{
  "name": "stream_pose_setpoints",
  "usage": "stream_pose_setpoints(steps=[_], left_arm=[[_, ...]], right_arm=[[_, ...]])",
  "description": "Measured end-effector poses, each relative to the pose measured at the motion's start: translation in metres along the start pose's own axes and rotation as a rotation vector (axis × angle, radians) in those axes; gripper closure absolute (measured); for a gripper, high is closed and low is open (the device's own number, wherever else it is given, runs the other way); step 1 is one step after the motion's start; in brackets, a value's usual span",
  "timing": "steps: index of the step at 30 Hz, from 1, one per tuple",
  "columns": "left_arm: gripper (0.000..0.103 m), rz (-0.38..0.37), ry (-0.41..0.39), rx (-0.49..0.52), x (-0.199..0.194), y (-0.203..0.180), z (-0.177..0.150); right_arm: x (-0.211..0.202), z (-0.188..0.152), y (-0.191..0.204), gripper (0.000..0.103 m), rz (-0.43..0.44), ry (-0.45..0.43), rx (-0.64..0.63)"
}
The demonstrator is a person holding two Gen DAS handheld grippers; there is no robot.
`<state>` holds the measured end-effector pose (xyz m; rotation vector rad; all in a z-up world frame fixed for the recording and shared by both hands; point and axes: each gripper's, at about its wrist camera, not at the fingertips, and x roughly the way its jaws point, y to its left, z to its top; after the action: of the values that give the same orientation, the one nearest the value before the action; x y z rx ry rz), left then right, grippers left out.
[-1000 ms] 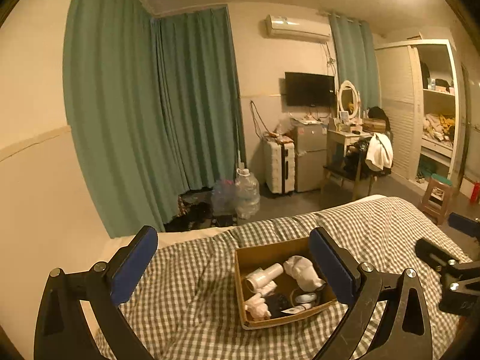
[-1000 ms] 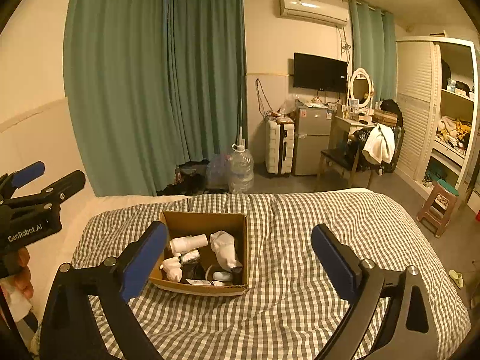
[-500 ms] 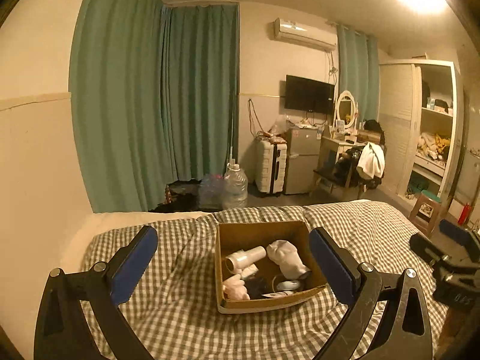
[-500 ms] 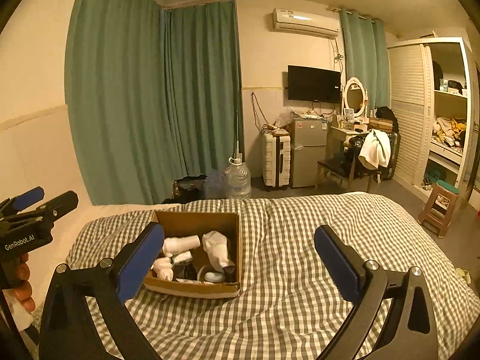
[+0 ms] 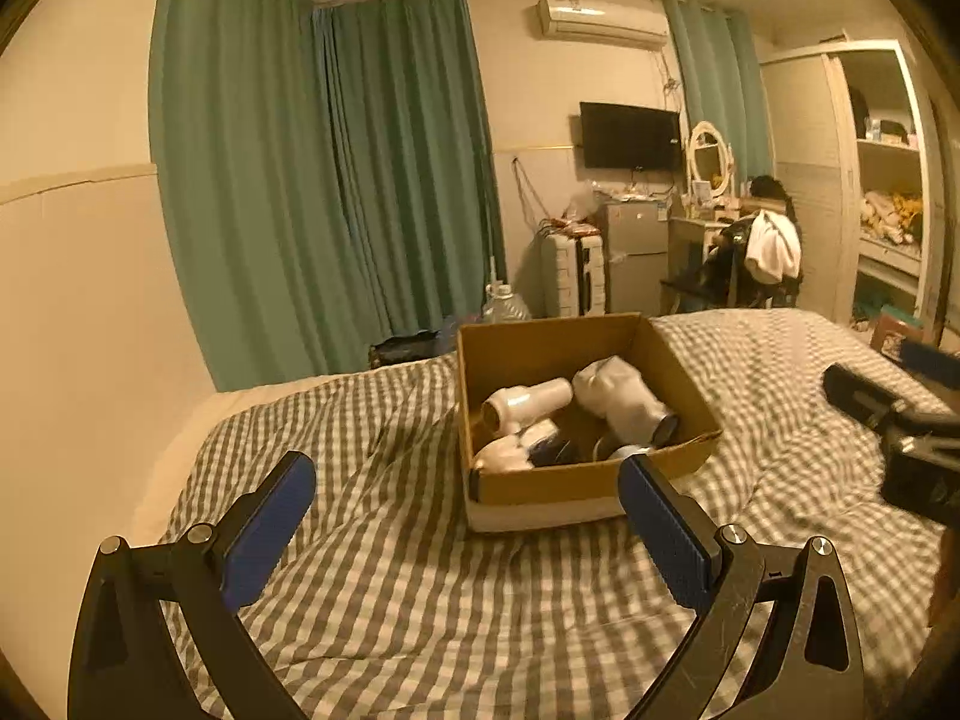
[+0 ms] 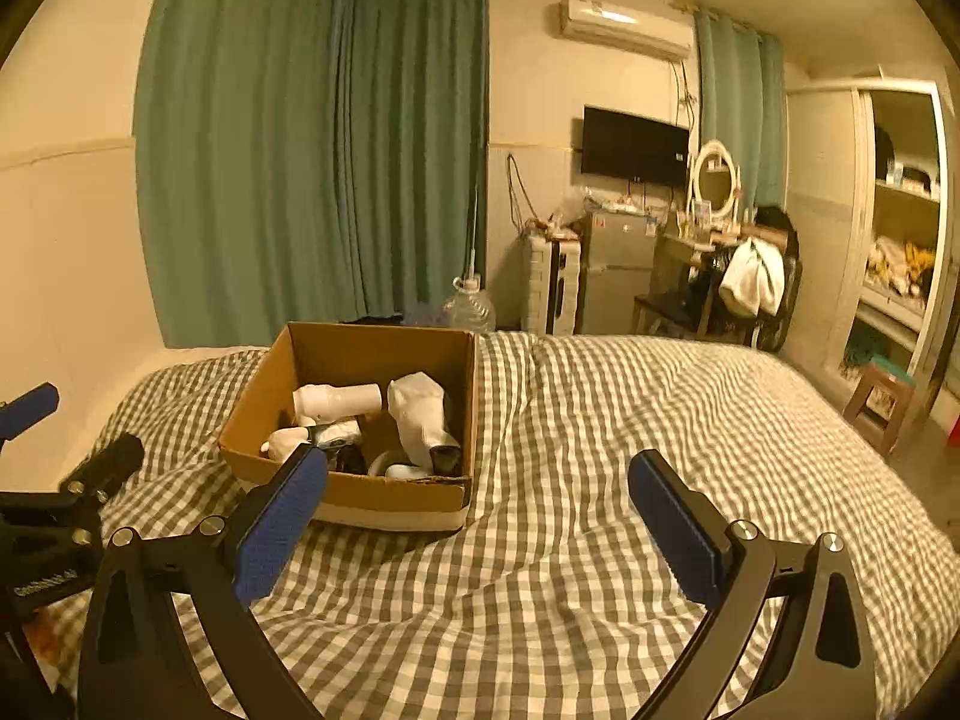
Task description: Organize objects
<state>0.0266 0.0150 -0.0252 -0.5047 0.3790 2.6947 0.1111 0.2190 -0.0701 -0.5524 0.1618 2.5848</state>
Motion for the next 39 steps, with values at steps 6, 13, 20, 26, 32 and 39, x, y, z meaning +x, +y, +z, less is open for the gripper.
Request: stream_pose_setpoints(steps=[6,13,20,26,32,39], left_arm=[[0.0,0.017,0.002,-0.013,0.004,0.007,-0.003],[0.0,0.006,0.001,0.005,0.005,0.006,-0.007],[0.0,-0.005,0.007,0.0,0.004,0.007,-0.006],[0.0,-0.009,0.022,-0.017,0.006,0.01,-0.007],[0.0,-0.004,0.025,-0.027,0.005,0.014,-0.003],[0.0,-0.004,0.019,-0.049,0.002,0.018,0.001]], right_arm=[[0.002,-0.009,-0.002,0.002,0.022,-0.006,0.038],[0.009,-0.015,0.005,0.002,0.002,0.015,0.016],[0.01,-0.017,0.008,0.002,0.001,0.02,0.012],[0.012,-0.019,0.01,0.002,0.0,0.027,0.016],[0.012,-0.019,0.011,0.002,-0.002,0.032,0.012],[0.012,-0.019,0.012,0.002,-0.003,0.04,0.009]])
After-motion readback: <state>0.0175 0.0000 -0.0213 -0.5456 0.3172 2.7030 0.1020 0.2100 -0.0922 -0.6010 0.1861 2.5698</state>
